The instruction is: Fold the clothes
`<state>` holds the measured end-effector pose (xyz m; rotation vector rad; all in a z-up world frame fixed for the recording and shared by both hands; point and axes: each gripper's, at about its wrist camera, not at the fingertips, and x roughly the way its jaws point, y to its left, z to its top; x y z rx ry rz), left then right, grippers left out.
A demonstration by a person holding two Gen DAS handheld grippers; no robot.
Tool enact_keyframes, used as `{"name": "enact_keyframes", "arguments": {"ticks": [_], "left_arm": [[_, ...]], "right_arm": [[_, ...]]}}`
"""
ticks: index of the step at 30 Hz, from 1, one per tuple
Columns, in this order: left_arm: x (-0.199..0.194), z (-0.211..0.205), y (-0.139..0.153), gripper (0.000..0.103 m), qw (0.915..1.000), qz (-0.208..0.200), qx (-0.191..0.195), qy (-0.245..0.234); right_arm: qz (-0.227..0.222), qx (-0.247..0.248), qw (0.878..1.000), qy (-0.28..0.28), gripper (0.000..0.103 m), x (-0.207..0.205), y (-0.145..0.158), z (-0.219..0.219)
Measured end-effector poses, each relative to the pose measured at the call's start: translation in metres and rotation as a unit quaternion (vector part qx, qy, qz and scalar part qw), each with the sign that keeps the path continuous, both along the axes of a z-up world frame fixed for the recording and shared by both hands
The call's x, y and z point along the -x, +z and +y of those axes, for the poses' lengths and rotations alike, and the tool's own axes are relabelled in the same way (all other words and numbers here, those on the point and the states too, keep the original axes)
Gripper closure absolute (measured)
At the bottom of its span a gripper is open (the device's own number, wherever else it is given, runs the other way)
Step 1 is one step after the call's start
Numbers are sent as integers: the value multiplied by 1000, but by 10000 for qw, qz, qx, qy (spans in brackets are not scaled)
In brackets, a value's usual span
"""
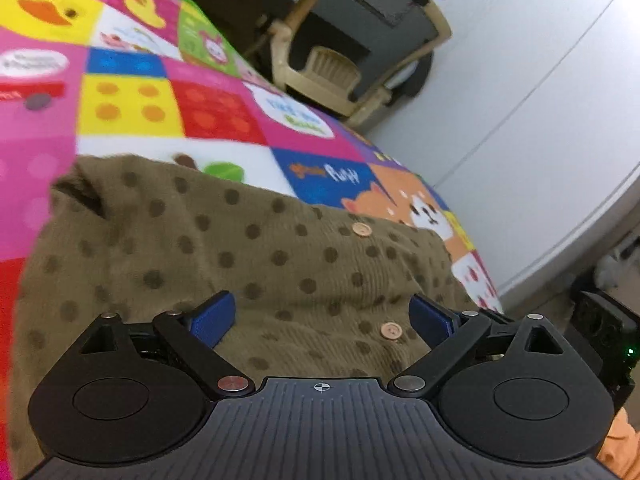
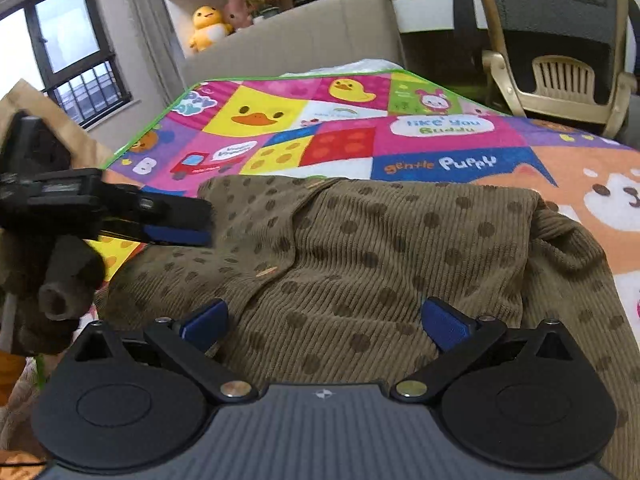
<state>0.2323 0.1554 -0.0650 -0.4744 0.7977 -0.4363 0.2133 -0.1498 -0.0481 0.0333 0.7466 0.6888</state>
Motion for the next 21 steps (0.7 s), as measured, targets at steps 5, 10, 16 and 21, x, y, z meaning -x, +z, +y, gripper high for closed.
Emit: {"name": "enact_keyframes", "arguments": {"ticks": [5, 10, 16, 21], "left_arm": [[29, 6, 16, 5, 9986, -503, -101, 113], [51, 0, 8, 4, 9974, -524, -457, -201], [56, -15, 0, 4, 9930, -597, -998, -209], [68, -29, 15, 4, 9872, -901, -1289, -263]], "right_arm": [[-118, 305, 9995, -38, 0, 9, 22, -1], [-846, 1138, 9860, -874, 0, 18, 20, -8], [-705, 1511, 9811, -981, 0, 21, -16, -6], [-600, 1508, 9828, -885, 0, 15, -15, -8]]}}
